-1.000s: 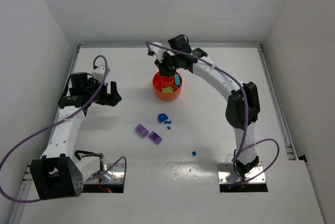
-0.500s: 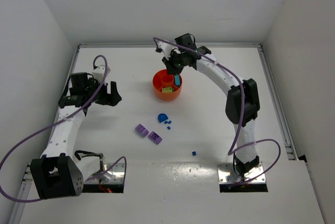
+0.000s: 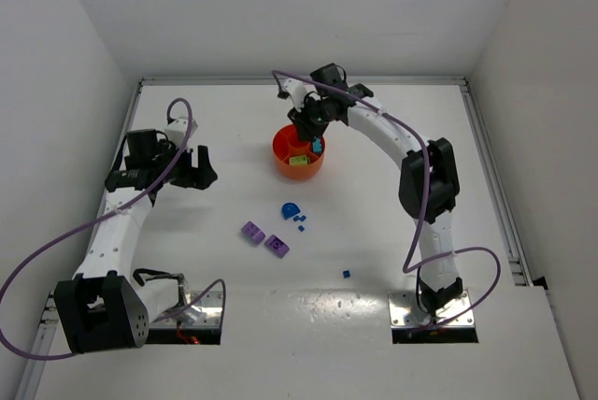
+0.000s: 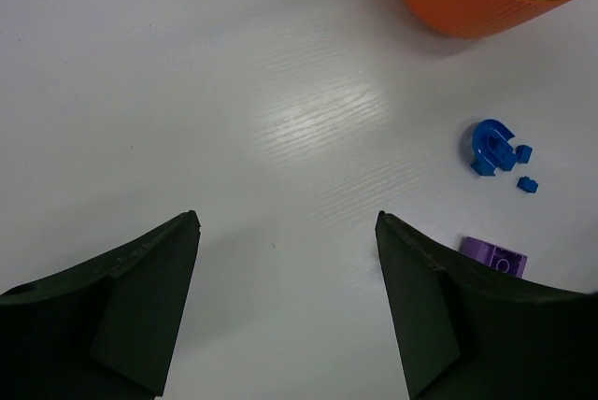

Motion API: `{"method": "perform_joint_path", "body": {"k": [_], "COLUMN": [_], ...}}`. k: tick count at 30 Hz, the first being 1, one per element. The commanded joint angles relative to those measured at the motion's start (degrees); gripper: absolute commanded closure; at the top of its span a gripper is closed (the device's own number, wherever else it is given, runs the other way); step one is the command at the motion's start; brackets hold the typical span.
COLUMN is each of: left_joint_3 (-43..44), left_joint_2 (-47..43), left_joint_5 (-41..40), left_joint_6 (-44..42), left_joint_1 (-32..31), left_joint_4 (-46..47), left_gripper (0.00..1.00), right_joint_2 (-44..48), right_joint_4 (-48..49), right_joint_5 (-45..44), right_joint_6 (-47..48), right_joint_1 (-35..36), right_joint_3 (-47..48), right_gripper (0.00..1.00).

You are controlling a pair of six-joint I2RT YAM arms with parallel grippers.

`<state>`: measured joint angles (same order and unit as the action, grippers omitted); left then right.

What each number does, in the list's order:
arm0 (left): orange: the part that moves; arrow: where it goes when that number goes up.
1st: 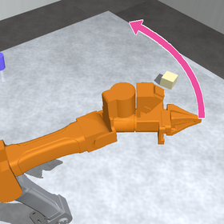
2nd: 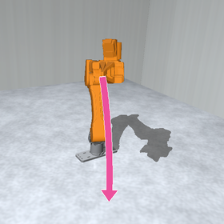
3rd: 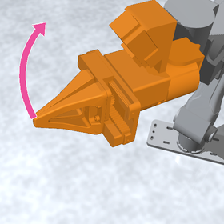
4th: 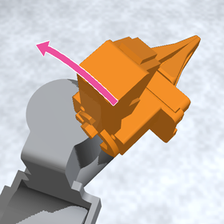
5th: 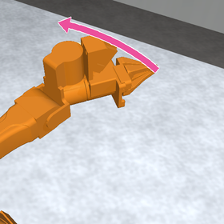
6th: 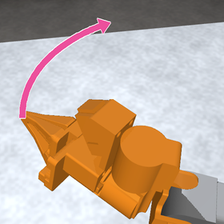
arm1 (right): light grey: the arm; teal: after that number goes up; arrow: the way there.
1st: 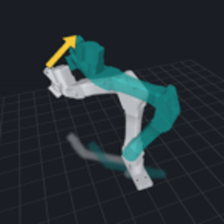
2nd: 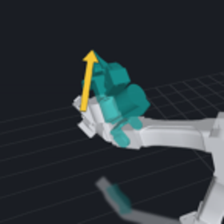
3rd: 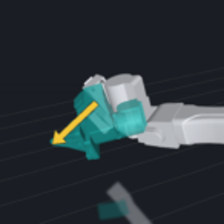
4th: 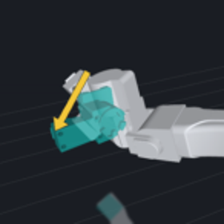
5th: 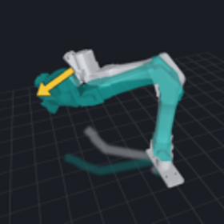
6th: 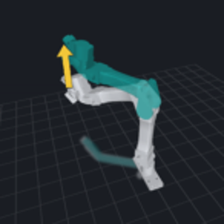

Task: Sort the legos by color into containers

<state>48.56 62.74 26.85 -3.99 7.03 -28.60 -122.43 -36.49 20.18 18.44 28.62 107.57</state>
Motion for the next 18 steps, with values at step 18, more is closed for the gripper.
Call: {"method": "perform_joint_path", "body": {"k": [18], "left_joint_3": [1.1], "left_joint_2": [-0.8], "left_joint_5": [2.0], "left_joint_6": [-0.5], "left_joint_1": [0.5], "left_joint_4": [1.3], "left_gripper": [0.18], "right_joint_2": [7.3], "right_joint_4": [0.0], "right_joint_5": [5.3], "right_joint_6": [-4.3], "right_joint_1": [-0.2], "right_joint_3": [0.7], "right_gripper": [0.65]}}
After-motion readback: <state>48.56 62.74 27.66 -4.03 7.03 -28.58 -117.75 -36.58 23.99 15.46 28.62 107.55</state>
